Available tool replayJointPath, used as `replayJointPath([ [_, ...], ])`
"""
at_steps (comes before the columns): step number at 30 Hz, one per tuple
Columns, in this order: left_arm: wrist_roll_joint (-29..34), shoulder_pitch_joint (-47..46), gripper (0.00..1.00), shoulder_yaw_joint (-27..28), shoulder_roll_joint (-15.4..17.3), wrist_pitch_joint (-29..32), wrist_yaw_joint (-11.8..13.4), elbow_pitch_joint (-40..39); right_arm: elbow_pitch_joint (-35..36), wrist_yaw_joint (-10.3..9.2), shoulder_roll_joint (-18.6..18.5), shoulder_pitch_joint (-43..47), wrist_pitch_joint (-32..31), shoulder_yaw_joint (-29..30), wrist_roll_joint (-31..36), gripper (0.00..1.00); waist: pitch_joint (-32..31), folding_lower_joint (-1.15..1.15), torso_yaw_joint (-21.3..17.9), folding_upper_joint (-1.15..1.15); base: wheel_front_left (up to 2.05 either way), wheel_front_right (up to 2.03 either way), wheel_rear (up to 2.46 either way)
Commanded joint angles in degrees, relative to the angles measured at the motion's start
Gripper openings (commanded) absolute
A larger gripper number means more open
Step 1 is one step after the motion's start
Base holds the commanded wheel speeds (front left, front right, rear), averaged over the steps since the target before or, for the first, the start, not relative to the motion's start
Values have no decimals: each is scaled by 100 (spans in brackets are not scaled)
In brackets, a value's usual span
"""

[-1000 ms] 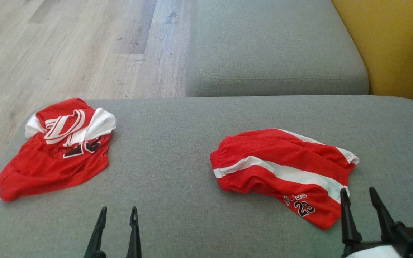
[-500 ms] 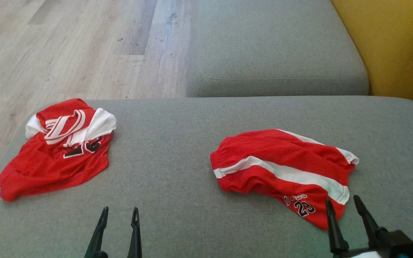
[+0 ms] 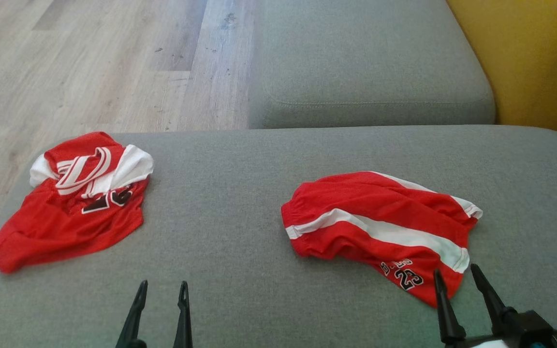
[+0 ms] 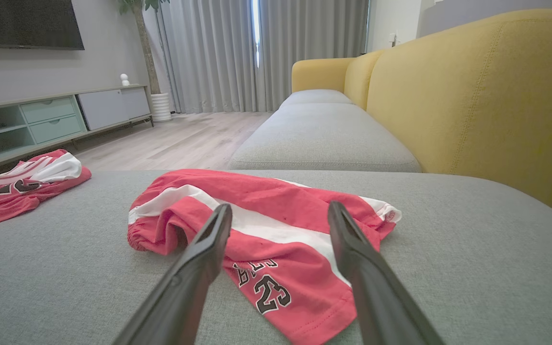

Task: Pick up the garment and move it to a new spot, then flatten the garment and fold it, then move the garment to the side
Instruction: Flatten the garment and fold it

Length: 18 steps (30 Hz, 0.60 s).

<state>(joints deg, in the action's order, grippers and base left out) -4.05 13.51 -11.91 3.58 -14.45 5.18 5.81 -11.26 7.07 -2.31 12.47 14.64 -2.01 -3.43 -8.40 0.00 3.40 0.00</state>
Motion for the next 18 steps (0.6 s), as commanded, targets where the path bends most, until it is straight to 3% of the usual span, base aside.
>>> replayJointPath([
  [1, 11, -273, 100, 187, -67, -54, -22, -130, 161, 42, -57, -186, 36, -157, 42, 100, 16, 0, -17, 0, 0, 0, 0],
  [11, -220, -540, 100, 2, -69, -55, -269, 228, 215, 42, -57, -245, 36, -244, 89, 100, 278, 0, -187, 0, 0, 0, 0],
  [16, -544, -1128, 100, -386, -69, -55, -810, 965, 284, 42, -57, -418, 36, -399, 171, 100, 630, 0, -397, 0, 0, 0, 0],
  [18, -1014, -1438, 100, -529, -69, -55, -1017, 1307, 313, 42, -57, -508, 36, -444, 229, 100, 799, 0, -497, 0, 0, 0, 0],
])
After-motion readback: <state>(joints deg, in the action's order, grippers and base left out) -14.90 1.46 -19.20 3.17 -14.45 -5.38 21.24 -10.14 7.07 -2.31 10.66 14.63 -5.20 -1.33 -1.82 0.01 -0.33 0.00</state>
